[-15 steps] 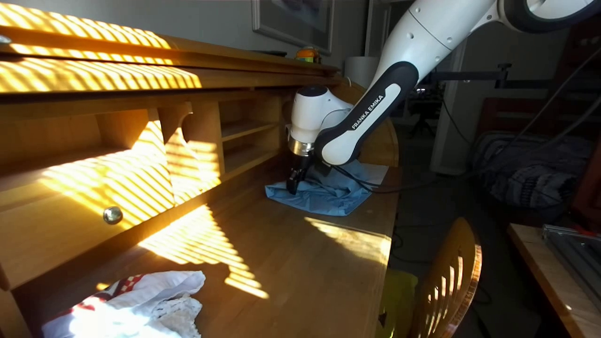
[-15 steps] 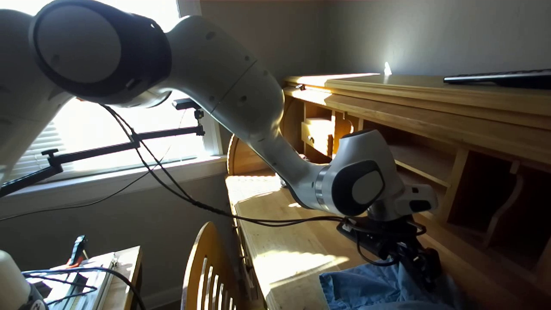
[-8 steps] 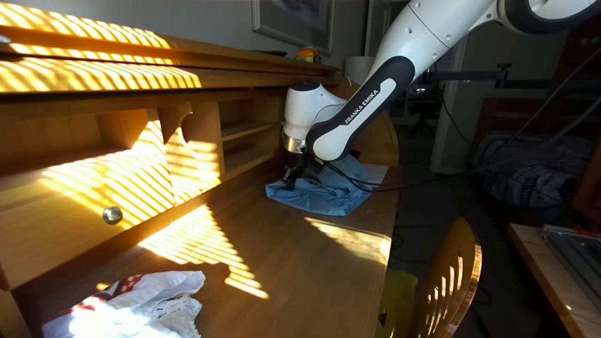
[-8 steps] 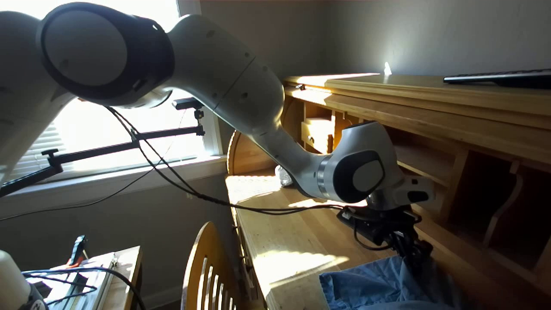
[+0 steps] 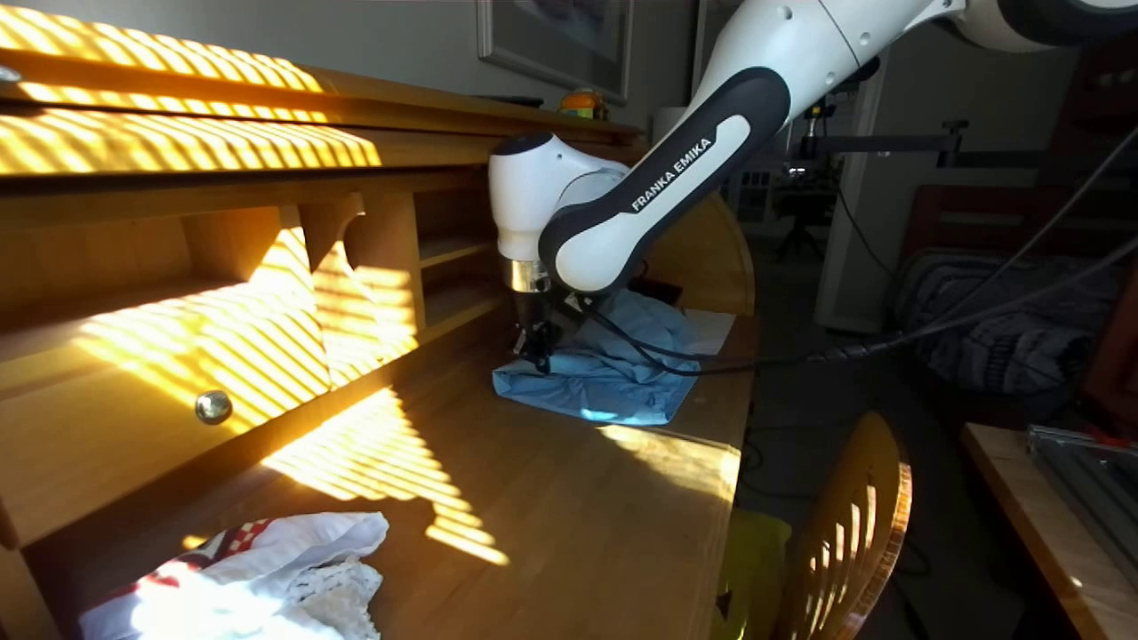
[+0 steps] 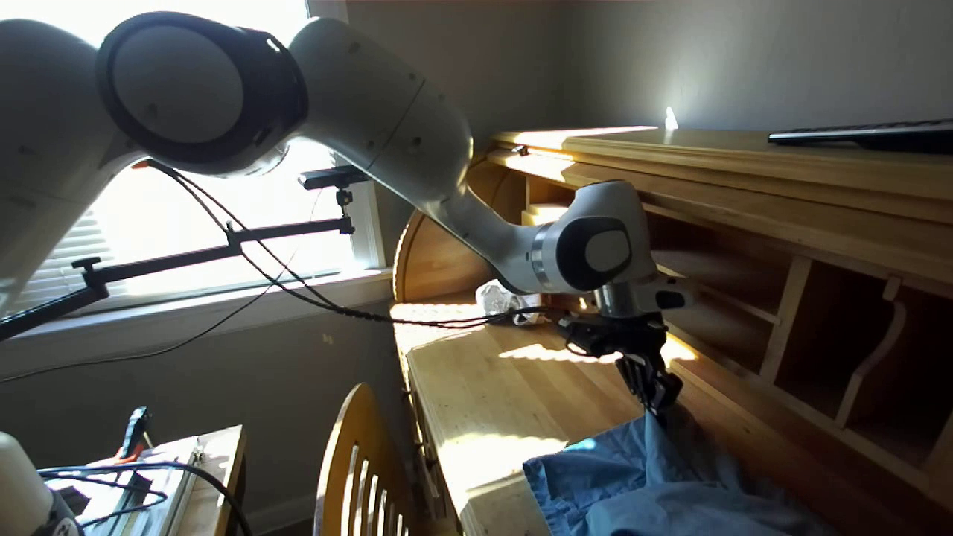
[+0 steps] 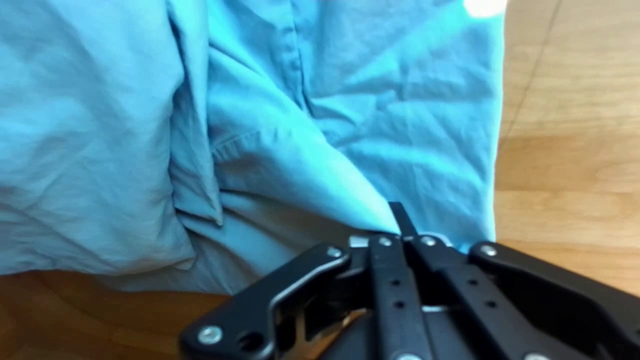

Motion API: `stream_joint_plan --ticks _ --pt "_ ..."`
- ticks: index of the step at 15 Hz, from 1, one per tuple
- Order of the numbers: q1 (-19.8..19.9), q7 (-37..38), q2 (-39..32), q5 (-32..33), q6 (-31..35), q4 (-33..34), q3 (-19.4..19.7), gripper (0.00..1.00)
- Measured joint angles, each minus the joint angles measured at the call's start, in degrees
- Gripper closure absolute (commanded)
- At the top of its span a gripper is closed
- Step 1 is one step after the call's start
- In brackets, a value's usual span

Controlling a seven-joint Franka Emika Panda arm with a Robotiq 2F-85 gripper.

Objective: Move the blue cloth to the right, then to the left

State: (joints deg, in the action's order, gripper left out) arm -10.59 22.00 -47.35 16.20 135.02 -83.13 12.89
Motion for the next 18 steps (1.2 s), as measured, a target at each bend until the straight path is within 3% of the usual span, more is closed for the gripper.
stream_joint_plan --ticks 6,13,18 --pt "-2.0 9.5 0.1 -5.6 -4.7 0.7 -4.5 1.0" --pt "-2.8 20.2 0.1 -16.8 -4.5 2.3 -10.6 1.0" --pt "-3.9 25.3 0.2 -18.8 -3.9 3.7 -12.2 1.0"
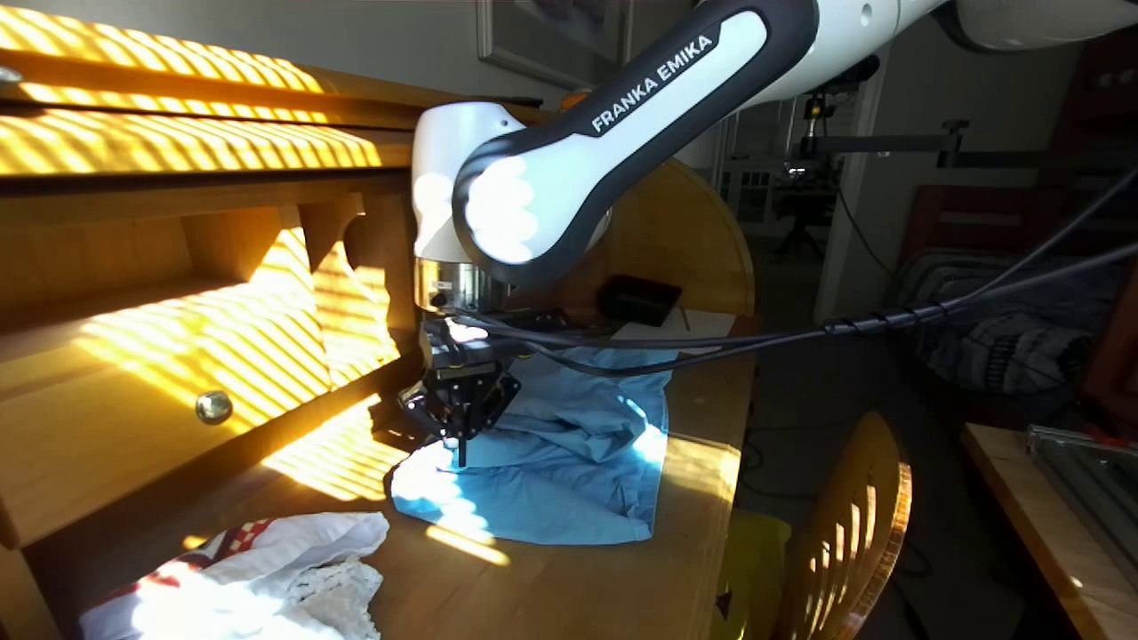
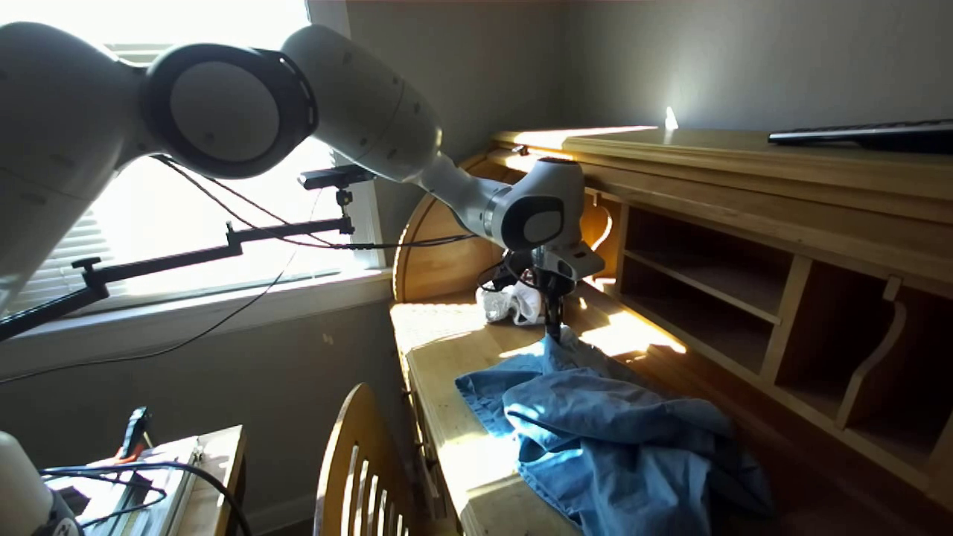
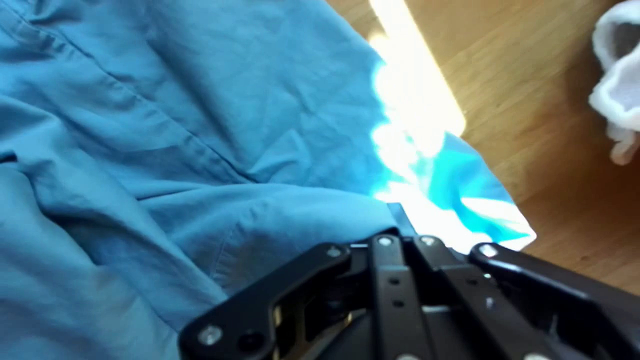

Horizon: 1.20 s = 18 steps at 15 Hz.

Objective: Move the blue cloth to the right, then to the left

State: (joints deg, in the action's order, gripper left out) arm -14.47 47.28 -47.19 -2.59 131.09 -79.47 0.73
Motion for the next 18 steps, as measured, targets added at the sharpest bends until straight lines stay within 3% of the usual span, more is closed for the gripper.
stream_joint_plan --ticks 1,2,4,13,14,18 --pt "-0.2 0.4 0.0 0.0 0.1 0.2 0.0 1.0" --pt "-0.3 0.7 0.0 0.0 0.1 0.2 0.0 0.74" --pt "-0.4 1.0 0.0 0.0 0.1 0.2 0.2 0.69" --pt "-2.1 3.6 2.6 0.2 0.2 -1.3 0.4 0.05" --pt "-2.5 4.1 3.7 0.2 0.6 -2.4 0.5 0.01" --pt "-3.5 4.5 10.1 0.2 2.7 -9.3 0.3 0.0"
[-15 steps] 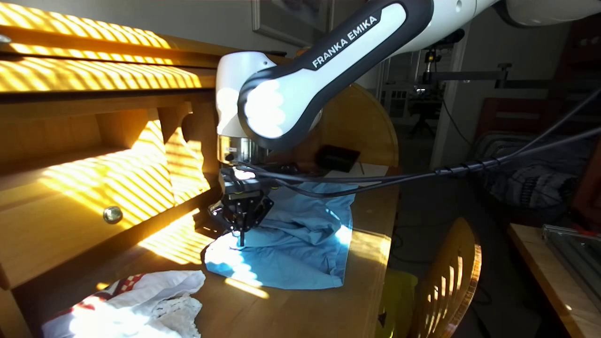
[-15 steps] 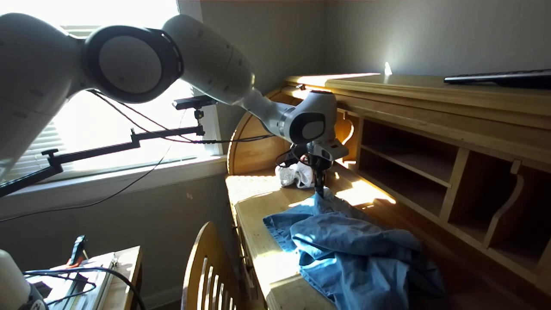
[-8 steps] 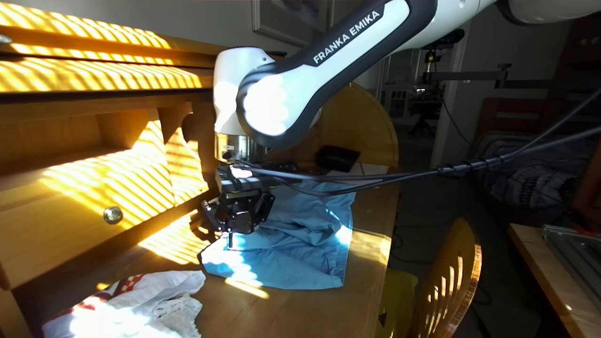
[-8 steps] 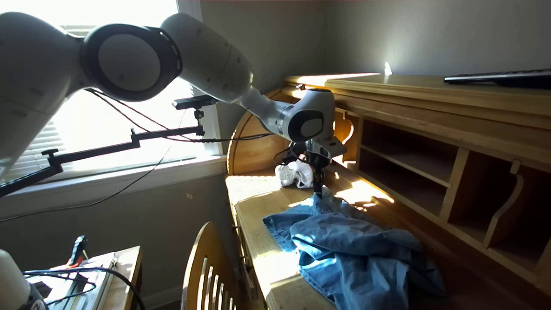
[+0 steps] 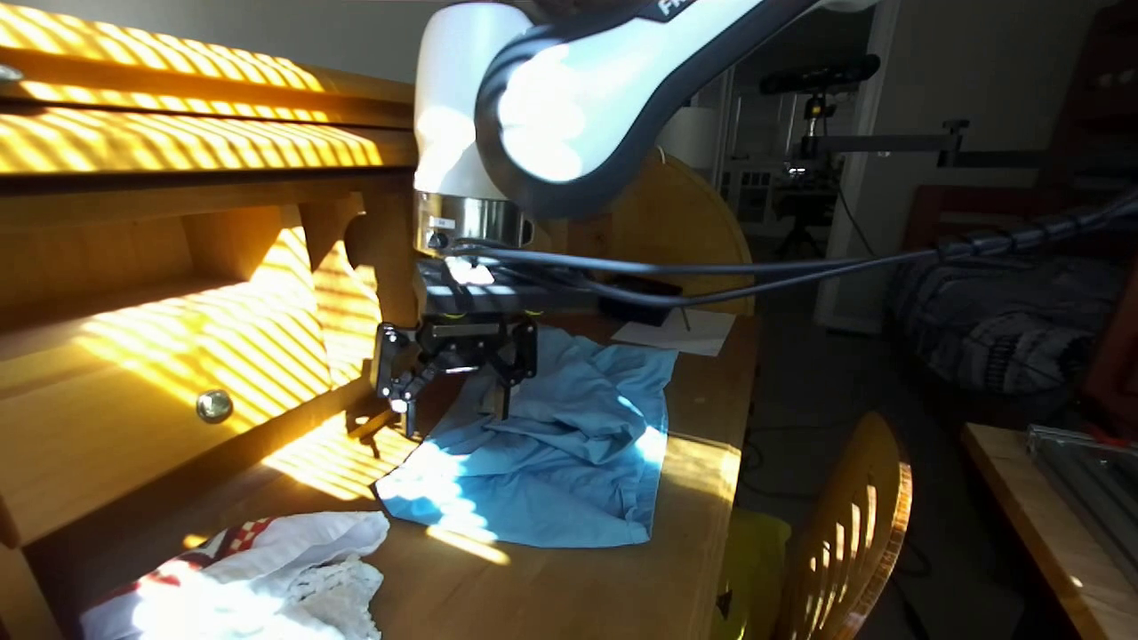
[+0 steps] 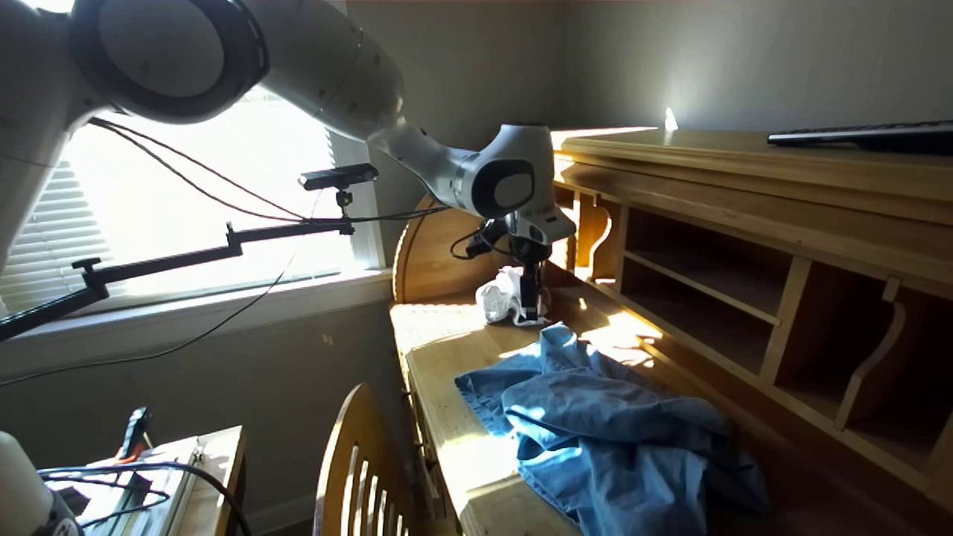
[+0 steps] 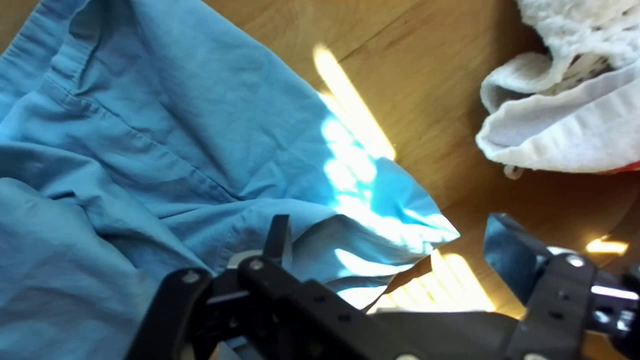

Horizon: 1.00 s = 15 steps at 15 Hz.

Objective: Move the blue cloth to the right, then to the left

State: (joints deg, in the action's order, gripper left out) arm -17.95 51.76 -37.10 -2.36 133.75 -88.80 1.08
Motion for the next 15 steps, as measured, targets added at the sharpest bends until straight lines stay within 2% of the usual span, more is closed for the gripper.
stream_joint_plan --ticks 6,11,15 --pt "0.1 0.5 12.8 -0.2 0.3 -12.2 -1.1 0.0" --pt "2.5 -1.0 22.4 -3.0 -5.3 -20.0 -4.3 0.0" --pt "4.0 -1.9 27.4 -3.2 -8.6 -23.9 -5.0 0.0"
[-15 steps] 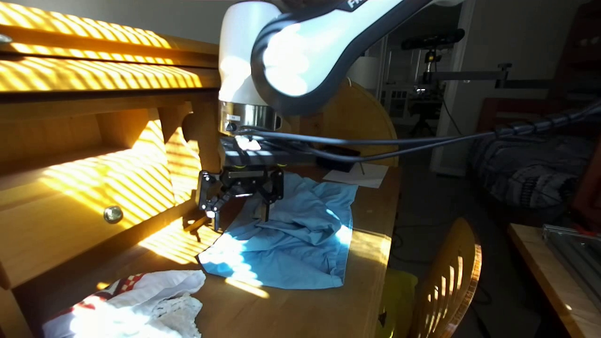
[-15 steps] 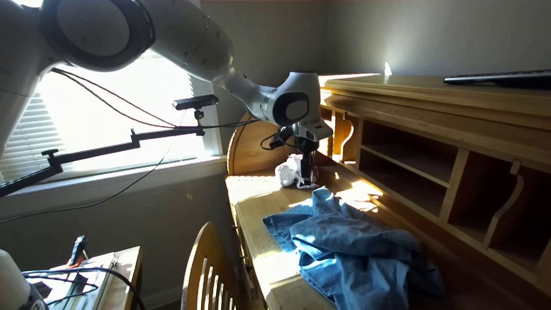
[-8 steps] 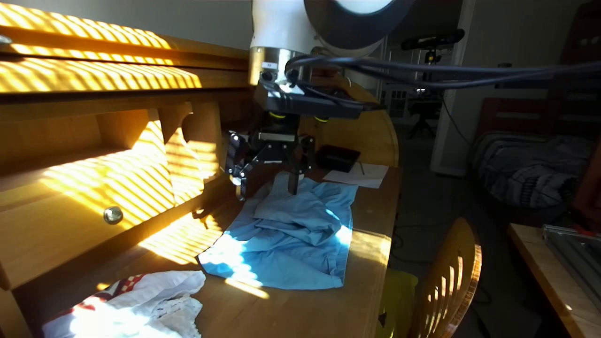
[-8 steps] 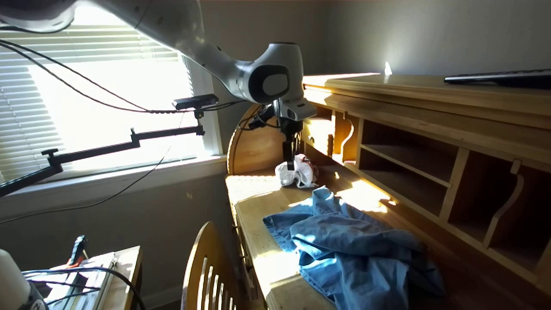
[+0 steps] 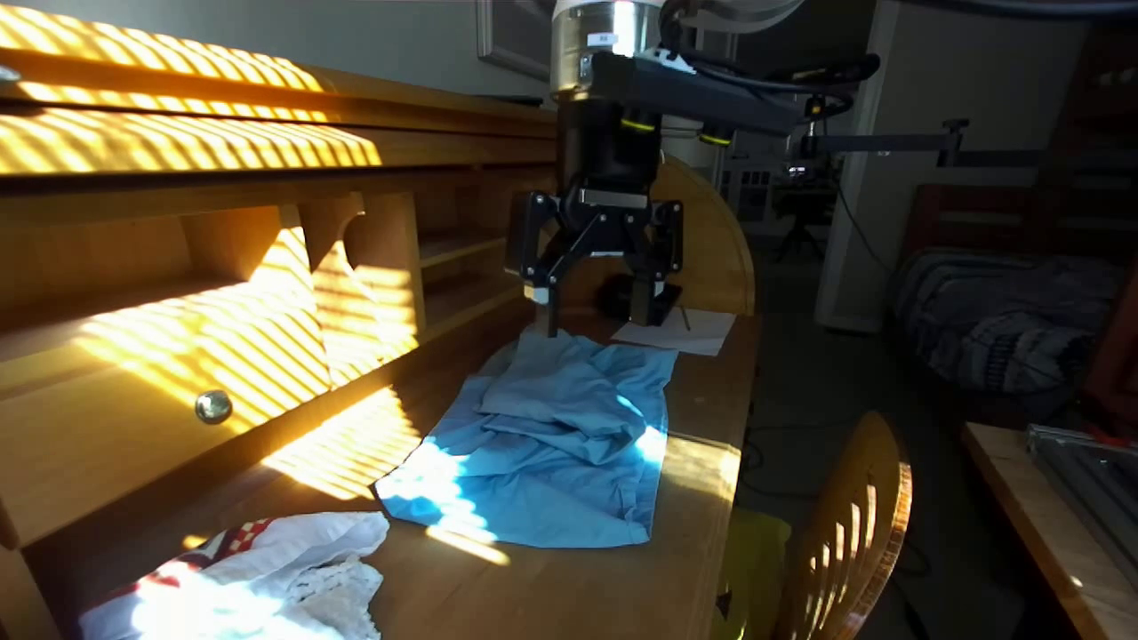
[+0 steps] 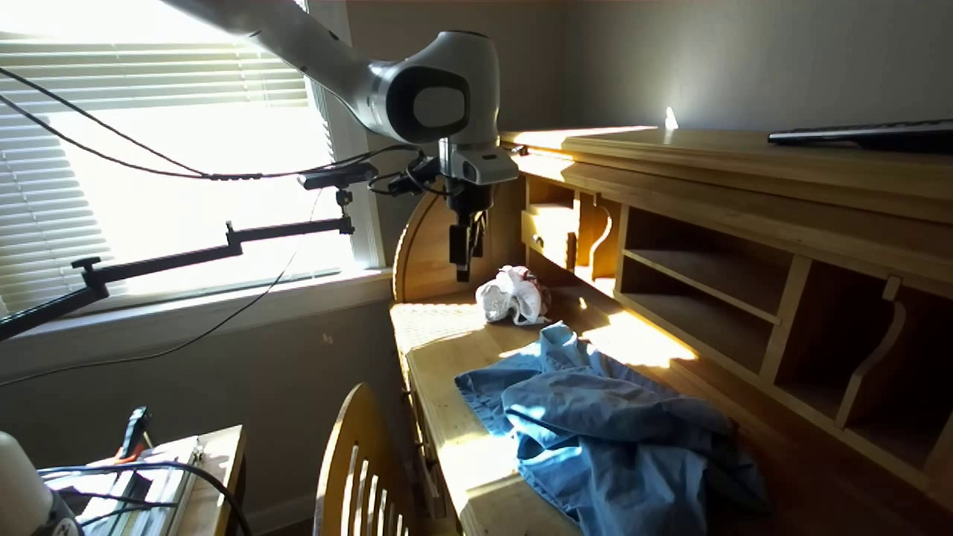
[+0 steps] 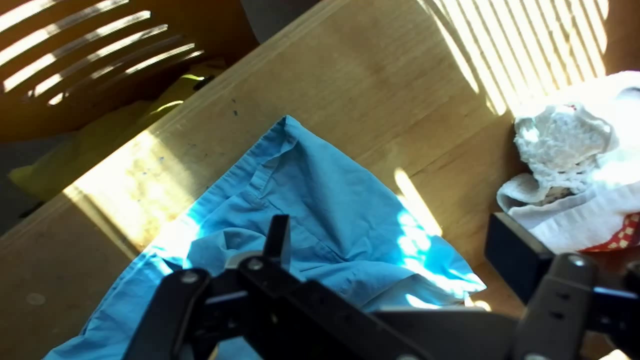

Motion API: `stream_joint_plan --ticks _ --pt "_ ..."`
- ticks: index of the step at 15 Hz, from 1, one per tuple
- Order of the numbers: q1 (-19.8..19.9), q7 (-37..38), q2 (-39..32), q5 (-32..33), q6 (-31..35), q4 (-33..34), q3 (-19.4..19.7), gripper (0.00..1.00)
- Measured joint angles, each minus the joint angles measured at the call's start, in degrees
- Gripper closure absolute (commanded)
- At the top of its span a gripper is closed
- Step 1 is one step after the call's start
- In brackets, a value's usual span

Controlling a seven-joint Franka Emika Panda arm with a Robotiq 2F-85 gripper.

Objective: Move the blue cloth to the right, then to the left

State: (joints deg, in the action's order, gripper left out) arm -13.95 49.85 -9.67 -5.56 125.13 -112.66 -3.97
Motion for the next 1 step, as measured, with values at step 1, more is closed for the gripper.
stream_joint_plan --ticks 1 --pt "0.1 -0.1 0.6 0.0 0.0 -0.6 0.0 0.0"
